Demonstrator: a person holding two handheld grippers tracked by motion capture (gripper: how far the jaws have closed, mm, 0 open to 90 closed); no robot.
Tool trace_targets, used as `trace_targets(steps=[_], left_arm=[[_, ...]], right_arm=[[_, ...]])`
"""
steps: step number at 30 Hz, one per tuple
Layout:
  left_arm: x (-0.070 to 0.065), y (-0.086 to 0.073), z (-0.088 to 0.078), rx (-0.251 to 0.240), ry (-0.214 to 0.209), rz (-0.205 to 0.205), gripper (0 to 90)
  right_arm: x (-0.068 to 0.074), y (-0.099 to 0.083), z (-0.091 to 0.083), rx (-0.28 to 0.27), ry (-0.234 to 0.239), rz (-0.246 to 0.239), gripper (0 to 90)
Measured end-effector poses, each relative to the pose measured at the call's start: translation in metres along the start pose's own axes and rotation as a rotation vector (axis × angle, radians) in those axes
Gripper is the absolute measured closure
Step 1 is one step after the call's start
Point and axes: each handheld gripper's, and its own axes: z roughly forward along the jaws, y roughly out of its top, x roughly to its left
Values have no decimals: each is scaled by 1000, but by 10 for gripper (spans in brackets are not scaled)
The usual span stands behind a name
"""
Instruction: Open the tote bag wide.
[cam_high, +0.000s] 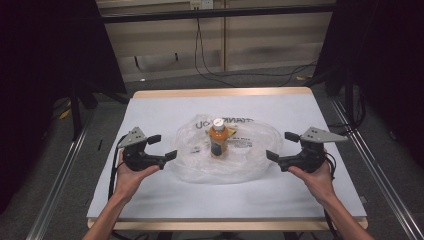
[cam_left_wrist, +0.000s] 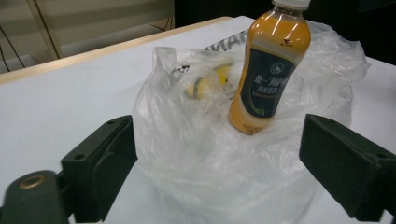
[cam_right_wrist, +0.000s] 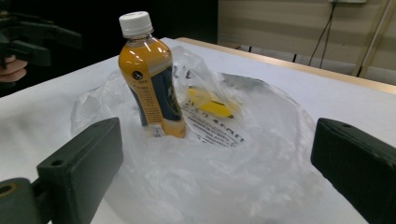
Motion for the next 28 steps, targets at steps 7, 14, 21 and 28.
trace_targets(steps=[7,14,21,28], left_arm=[[-1,-22,-26,-6,36,-28,37],[-15,-47,-48,-27,78,-66,32],[-23,-62,-62,-43,95,-43,31],[-21,-67,-60,-26,111,-28,22]], right_arm=[[-6,-10,-30,-36,-54,36,19],[-7,-29,-50,-58,-102,76,27],[-9,-50,-67,-70,-137,126,33],[-6,-55,-71,-57,-163,104,38]])
